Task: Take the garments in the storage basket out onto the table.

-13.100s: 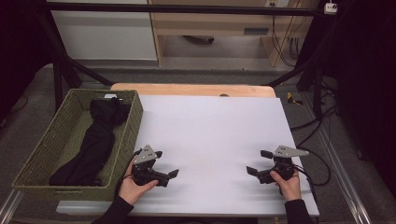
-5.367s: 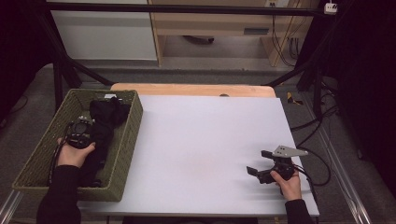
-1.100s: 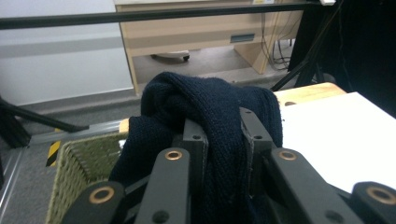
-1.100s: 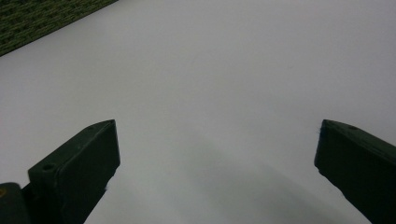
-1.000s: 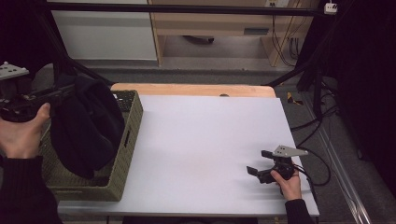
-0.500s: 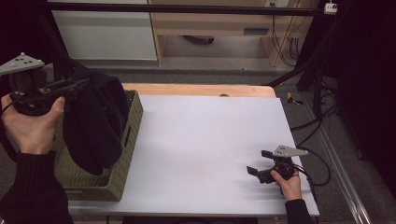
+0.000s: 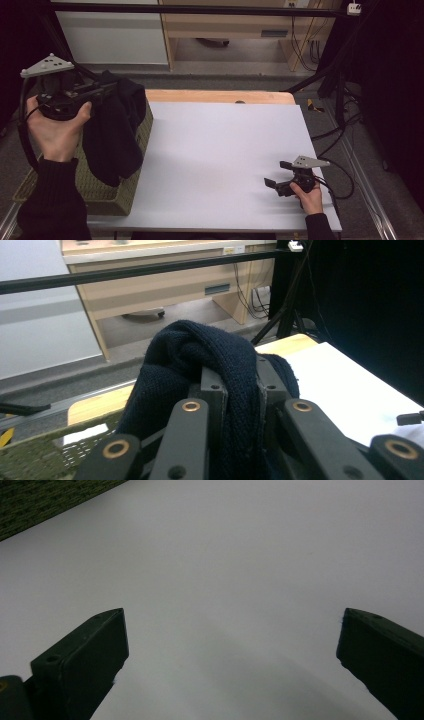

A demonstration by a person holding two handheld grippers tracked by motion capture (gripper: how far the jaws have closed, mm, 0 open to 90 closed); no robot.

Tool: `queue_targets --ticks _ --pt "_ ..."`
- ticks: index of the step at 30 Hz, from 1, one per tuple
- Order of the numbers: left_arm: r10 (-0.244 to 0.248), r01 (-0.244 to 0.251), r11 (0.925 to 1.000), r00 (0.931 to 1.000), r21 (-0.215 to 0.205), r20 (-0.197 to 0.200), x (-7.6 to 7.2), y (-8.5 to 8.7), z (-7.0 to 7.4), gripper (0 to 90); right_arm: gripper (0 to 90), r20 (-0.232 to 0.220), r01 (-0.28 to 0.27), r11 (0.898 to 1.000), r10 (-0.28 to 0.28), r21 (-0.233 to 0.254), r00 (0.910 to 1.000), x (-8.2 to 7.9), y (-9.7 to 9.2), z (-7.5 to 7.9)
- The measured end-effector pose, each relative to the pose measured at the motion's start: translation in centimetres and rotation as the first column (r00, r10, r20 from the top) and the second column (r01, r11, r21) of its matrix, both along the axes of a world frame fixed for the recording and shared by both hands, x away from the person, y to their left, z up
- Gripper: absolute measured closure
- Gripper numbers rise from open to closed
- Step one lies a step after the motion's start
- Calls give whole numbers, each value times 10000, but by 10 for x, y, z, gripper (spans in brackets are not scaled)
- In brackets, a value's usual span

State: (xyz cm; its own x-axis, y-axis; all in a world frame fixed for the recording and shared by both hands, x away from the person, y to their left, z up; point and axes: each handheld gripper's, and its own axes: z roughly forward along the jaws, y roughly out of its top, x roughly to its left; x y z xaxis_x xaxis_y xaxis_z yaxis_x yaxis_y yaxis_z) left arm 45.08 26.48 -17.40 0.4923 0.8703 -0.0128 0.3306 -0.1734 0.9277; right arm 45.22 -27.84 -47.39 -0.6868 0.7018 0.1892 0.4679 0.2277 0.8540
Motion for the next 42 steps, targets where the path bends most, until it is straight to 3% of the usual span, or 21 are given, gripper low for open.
queue_targets --ticks 4,21,25,31,42 --pt "-116 122 9996 9997 253 -216 5 -11 -4 796 9 -2 -25 10000 25 -7 10000 0 0 0" --pt "-864 866 9959 9962 276 -58 11 -49 -3 803 9 31 2 10000 -2 21 10000 0 0 0" --pt "-961 963 9936 9953 597 -65 11 -60 2 803 9 24 -11 10000 11 26 10000 0 0 0" --pt "-1479 1460 9870 9887 672 235 7 -86 16 804 10 39 -9 10000 9 38 10000 0 0 0" --pt "-2153 2130 9746 9761 699 279 11 -125 20 804 10 57 -48 9999 47 126 10000 0 -1 1"
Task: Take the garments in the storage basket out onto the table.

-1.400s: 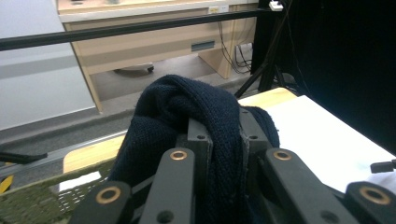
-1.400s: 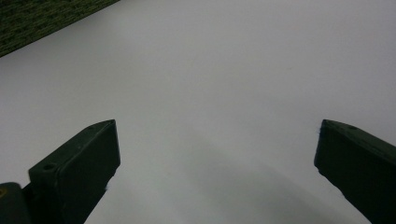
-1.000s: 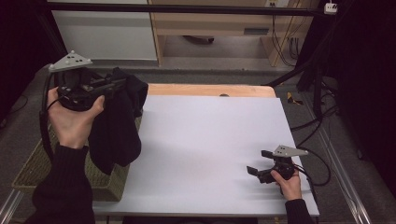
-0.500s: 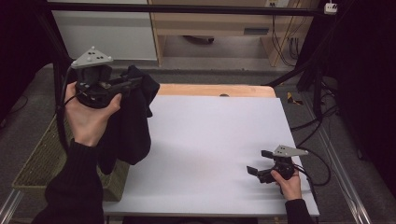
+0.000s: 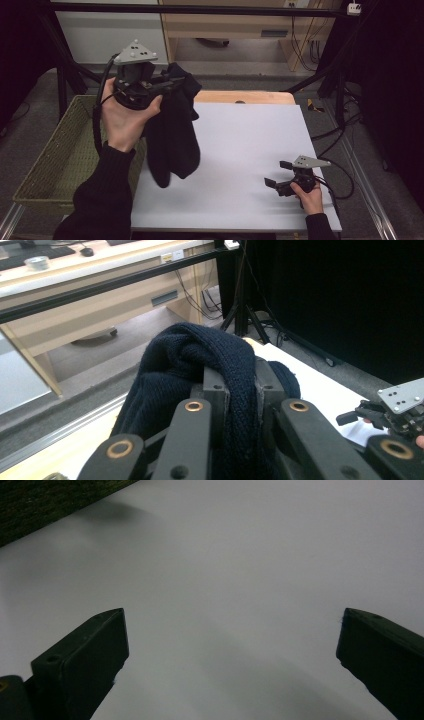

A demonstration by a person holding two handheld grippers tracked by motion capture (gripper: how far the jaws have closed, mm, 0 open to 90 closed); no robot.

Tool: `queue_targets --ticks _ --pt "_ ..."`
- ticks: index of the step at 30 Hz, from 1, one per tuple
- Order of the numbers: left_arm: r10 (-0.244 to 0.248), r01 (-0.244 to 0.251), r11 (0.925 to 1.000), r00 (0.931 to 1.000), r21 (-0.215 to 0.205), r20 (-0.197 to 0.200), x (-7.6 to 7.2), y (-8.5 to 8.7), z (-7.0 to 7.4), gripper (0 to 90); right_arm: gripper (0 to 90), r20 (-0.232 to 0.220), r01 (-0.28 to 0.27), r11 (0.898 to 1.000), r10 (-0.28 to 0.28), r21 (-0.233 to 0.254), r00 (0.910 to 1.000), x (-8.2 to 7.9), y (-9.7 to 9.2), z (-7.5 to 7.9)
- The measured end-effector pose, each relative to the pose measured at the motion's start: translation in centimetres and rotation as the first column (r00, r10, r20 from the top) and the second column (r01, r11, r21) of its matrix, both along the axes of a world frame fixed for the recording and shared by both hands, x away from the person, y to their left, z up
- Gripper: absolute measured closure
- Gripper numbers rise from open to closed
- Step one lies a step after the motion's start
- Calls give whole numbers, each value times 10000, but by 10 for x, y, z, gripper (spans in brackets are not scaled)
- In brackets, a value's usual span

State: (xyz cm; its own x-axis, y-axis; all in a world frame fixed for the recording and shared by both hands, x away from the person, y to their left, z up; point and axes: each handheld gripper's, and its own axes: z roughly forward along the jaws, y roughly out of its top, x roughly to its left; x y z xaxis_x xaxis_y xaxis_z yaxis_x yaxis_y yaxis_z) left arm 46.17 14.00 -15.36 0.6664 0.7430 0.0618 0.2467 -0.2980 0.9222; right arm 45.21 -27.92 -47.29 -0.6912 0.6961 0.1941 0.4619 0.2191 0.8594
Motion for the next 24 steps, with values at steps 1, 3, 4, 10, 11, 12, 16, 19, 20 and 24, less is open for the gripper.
queue_targets --ticks 1,3,4,10,11,12,16,19,20,24 --pt "-67 67 10000 10000 -19 -48 1 -3 -1 803 10 17 -9 10000 9 -17 10000 0 0 0" --pt "-161 160 9999 9998 -13 -124 3 -9 -3 803 10 16 -5 10000 5 -22 10000 0 0 0" --pt "-185 185 9998 9998 57 -44 4 -11 -4 803 10 13 -15 10000 15 -6 10000 0 0 0" --pt "-553 559 9983 9979 176 -337 9 -32 -11 803 10 37 -14 10000 14 48 10000 0 -1 1" --pt "-613 619 9980 9974 153 -388 11 -34 -14 803 10 39 -11 10000 11 59 10000 0 -1 1" --pt "-662 669 9977 9968 138 -444 12 -36 -16 803 10 43 -11 10000 11 52 10000 0 -1 1" --pt "-901 922 9954 9932 249 -744 19 -48 -30 803 10 -18 -17 10000 17 70 10000 0 0 1" --pt "-1123 1153 9930 9890 267 -960 24 -57 -40 803 10 3 -11 10000 11 72 10000 0 -1 1" --pt "-1198 1230 9921 9876 255 -1019 25 -60 -44 803 11 2 -3 10000 3 68 10000 0 -1 1" --pt "-1470 1505 9884 9818 209 -1199 28 -71 -56 802 10 6 2 10000 -2 80 10000 0 -1 1"
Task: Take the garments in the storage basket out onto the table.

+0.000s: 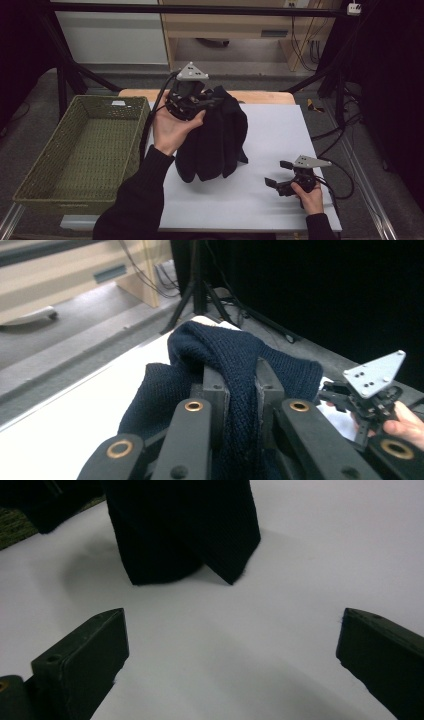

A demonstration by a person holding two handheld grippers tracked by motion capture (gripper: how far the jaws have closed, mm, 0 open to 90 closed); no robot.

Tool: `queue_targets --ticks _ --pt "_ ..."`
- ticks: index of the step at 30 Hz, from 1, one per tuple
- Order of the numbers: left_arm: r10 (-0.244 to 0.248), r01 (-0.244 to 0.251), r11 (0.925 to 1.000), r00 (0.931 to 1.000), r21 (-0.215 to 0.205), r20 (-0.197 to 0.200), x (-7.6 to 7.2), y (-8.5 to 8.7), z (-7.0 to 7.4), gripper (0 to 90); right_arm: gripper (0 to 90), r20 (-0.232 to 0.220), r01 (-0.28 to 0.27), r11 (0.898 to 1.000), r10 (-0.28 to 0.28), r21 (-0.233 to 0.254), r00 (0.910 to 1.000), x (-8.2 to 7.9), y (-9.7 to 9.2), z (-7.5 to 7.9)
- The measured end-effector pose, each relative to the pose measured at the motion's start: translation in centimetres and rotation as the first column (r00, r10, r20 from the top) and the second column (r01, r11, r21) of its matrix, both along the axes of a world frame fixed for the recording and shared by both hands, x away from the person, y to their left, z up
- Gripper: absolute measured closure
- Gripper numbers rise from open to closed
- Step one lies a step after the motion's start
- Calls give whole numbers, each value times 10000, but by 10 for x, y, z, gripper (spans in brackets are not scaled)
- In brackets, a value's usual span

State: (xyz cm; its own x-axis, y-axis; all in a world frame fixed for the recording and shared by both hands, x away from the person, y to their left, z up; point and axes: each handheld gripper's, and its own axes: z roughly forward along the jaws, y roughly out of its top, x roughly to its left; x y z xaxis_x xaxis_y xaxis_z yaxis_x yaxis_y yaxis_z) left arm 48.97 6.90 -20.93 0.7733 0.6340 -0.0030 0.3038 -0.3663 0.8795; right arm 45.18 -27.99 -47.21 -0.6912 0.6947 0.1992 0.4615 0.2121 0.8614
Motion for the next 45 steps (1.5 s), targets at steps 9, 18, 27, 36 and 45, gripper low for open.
queue_targets --ticks 9,18,27,36,45 --pt "-260 276 9988 9989 393 -391 6 -13 -34 796 10 -5 -14 10000 14 -2 10000 0 0 0" --pt "-299 347 9981 9953 518 -920 13 -14 -69 790 10 -14 -18 10000 18 -56 10000 0 0 -1" --pt "-422 483 9976 9922 497 -1170 15 -15 -92 781 10 -20 -3 10000 3 -43 10000 0 0 -1" --pt "-527 619 9963 9882 604 -1439 17 -15 -120 765 10 -3 -6 10000 6 -70 10000 0 0 -1" --pt "-697 805 9947 9854 644 -1552 17 -20 -142 734 10 2 12 10000 -12 -53 10000 0 0 -1"
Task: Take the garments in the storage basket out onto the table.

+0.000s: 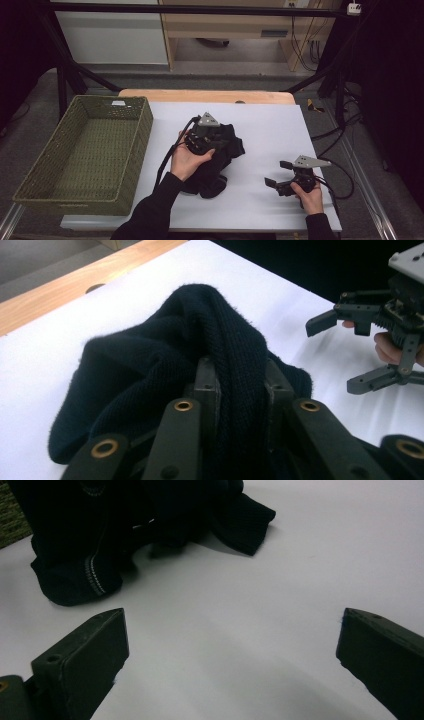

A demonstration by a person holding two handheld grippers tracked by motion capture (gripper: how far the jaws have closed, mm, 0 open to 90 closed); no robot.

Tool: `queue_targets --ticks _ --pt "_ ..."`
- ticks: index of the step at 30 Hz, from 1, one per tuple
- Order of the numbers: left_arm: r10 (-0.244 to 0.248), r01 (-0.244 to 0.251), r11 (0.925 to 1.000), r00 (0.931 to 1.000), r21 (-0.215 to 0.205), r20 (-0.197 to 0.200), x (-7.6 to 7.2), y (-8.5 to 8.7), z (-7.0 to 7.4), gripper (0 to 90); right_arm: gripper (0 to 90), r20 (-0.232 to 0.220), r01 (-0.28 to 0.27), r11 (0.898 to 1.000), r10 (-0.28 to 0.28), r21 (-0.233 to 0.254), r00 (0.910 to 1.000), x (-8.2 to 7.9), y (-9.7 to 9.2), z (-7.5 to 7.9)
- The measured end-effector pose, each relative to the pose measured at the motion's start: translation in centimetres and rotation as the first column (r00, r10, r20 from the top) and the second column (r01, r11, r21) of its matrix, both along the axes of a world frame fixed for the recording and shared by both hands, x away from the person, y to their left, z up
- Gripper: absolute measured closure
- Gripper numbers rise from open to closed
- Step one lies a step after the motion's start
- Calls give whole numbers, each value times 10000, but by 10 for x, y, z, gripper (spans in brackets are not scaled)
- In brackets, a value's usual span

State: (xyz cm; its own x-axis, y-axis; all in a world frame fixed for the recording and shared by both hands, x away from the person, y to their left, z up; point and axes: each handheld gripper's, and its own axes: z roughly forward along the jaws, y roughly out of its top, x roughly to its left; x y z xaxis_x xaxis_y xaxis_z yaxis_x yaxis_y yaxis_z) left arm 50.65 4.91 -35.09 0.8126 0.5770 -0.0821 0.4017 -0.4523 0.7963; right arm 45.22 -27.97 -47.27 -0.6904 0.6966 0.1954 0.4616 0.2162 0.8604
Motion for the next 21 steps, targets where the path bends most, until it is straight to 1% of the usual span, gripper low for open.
queue_targets --ticks 7,9,10,14,17,18,20,21 --pt "-102 108 9995 9998 285 -196 0 -5 -21 667 10 19 14 10000 -14 21 10000 0 0 0" --pt "-82 89 9996 9996 265 -273 0 -7 -26 649 10 10 21 10000 -21 45 10000 0 -1 0" --pt "-96 106 9994 9996 333 -280 1 -7 -28 637 10 -4 40 10000 -40 46 10000 0 -1 0" --pt "-257 277 9985 9988 480 -411 1 -10 -34 556 10 -9 61 9999 -60 89 10000 0 -1 0" --pt "-315 335 9988 9979 347 -570 0 -9 -35 491 10 -28 68 9999 -67 106 10000 0 -1 0" --pt "-331 350 9990 9974 284 -642 0 -8 -34 454 10 -26 76 9999 -75 125 10000 0 -1 0" --pt "-380 383 9993 9963 21 -771 -2 -6 -31 376 10 -22 81 9999 -81 140 10000 0 -1 0" --pt "-390 389 9992 9961 -26 -792 -3 -5 -30 341 10 -23 79 9999 -79 147 10000 0 -1 0"
